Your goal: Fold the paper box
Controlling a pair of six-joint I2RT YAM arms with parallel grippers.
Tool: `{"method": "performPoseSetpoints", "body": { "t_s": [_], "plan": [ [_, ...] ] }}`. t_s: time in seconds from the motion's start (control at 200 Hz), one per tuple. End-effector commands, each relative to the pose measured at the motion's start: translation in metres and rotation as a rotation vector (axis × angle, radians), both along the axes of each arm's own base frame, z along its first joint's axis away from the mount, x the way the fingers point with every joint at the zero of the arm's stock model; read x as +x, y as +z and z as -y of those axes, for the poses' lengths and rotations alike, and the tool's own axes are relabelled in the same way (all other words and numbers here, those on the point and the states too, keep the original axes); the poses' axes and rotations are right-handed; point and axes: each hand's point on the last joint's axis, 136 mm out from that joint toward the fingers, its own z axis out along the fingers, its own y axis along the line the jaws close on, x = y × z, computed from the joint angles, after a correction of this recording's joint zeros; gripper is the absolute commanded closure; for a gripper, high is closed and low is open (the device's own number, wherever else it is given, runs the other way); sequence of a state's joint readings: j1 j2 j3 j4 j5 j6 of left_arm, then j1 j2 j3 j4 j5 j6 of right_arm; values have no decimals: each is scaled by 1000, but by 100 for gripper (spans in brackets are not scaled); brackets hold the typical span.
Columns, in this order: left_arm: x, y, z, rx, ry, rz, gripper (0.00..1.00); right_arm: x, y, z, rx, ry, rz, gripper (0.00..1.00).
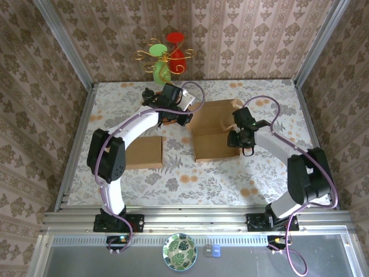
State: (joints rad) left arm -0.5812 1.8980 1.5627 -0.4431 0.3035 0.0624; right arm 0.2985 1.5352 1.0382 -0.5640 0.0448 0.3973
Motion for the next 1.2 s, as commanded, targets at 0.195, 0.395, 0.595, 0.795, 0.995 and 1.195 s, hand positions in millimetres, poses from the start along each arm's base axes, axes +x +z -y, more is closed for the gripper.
{"method": "performPoseSetpoints", "body": {
  "t_s": [0.195, 0.395, 0.595, 0.795, 0.995, 1.195],
  "plan": [
    [-14, 34, -11, 10, -49, 91, 100, 4, 99, 32, -22, 2, 236, 52],
    [-26, 36, -21, 29, -92, 99, 100, 33, 134, 29, 38, 163, 347, 49],
    [-31, 31, -32, 31, -105, 67, 99, 60, 130, 2, 78, 402, 328, 48],
    [-33, 29, -37, 42, -100, 63, 99, 77, 109, -2, 66, 484, 251, 47],
    [-31, 25, -38, 55, -95, 56, 99, 85, 100, -15, 129, 511, 223, 56],
    [-29, 22, -38, 64, -85, 43, 98, 92, 94, -14, 123, 498, 218, 63]
  ]
}}
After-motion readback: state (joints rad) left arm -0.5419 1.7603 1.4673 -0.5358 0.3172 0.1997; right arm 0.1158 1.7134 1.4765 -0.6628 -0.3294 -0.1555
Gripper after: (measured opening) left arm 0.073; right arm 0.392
